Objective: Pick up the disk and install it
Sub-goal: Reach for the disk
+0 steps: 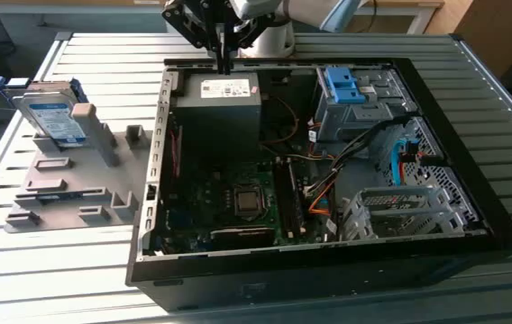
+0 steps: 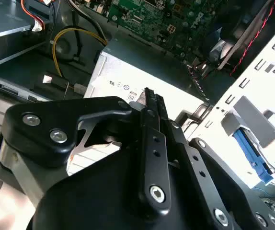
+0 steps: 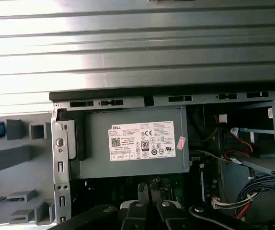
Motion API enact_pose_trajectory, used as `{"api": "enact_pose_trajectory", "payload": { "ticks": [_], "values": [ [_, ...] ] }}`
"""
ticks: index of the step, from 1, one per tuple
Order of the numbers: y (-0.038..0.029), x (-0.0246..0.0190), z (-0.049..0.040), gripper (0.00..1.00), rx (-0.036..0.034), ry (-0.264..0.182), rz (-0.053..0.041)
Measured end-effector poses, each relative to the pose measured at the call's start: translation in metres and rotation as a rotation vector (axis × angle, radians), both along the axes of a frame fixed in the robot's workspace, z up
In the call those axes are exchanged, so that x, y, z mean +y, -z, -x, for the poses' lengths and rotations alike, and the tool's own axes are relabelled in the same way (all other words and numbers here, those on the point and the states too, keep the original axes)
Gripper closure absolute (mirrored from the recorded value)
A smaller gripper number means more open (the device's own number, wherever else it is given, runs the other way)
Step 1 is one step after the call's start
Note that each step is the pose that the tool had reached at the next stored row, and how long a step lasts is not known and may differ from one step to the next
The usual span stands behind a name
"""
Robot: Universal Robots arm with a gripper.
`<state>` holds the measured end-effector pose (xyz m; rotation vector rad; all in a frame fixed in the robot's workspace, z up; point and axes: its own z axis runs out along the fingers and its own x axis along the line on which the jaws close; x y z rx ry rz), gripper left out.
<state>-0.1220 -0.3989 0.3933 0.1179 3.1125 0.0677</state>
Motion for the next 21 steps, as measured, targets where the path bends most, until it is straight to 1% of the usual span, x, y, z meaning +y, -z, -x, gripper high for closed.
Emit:
{"api": "enact_pose_trajectory", "payload": {
  "ticks": [6,21],
  "values": [
    [0.0000,0.0000,0.0003,0.84,0.0000,0.000,0.0001],
    [0.0000,0.0000,0.0063,0.84,0.0000,0.000,0.0000]
  ]
}}
